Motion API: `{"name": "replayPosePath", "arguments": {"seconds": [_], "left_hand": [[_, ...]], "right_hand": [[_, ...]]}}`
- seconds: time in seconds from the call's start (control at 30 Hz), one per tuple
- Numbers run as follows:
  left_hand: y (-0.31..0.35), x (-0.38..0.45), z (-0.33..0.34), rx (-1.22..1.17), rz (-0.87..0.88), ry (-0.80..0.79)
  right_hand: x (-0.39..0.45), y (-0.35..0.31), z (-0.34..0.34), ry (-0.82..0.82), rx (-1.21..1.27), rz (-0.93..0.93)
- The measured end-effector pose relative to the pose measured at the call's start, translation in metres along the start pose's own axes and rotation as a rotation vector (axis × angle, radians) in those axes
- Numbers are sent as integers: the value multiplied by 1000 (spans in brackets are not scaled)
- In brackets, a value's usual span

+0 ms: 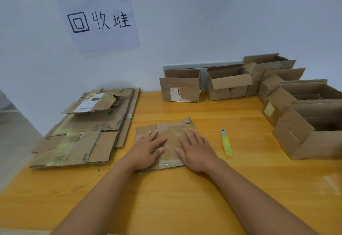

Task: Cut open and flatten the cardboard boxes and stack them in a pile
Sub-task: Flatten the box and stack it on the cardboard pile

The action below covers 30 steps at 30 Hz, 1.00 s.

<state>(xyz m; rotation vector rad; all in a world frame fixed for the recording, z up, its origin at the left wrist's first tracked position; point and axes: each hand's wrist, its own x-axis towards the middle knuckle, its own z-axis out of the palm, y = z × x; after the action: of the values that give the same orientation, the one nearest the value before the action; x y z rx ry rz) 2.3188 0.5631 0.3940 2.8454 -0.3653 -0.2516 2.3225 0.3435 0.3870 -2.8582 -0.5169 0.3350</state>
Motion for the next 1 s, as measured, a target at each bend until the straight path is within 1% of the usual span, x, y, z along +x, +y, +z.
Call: {"name": "replayPosePath", "arguments": {"seconds": [0.1,0.17,0.27,0.37,0.5,0.57,0.63,0.73,0.8,0.83,0.9,1.0], "left_hand": [[6,1,4,-130,-34,62],[10,-1,11,-46,-47,84],[10,0,14,67,-52,38],[9,-1,13,65,-42,30],[11,-1,14,80,-51,13],[16,-1,11,93,-88,-4],[25,-4,9,54,-141,26],[33,-13,9,-6,-217,102],[28,-15,9,-60,-248,58],[22,-14,8,-71,-243,40],[15,-15,6,-73,-213,47],[14,-25,1,-22,-165,25]], "right_hand": [[2,-7,-2,-17,-46,35],[9,-8,-10,10,-70,34],[26,-10,-15,31,-70,19],[36,-10,-6,-16,-69,-5],[36,-6,2,27,-60,-1],[36,-6,3,38,-52,9],[36,-9,2,39,-22,41],[28,-24,1,37,11,157],[16,-39,-3,62,-63,225],[7,-47,-6,81,-122,230],[-19,-60,-9,113,-198,168],[-52,-72,-6,143,-224,18]]}}
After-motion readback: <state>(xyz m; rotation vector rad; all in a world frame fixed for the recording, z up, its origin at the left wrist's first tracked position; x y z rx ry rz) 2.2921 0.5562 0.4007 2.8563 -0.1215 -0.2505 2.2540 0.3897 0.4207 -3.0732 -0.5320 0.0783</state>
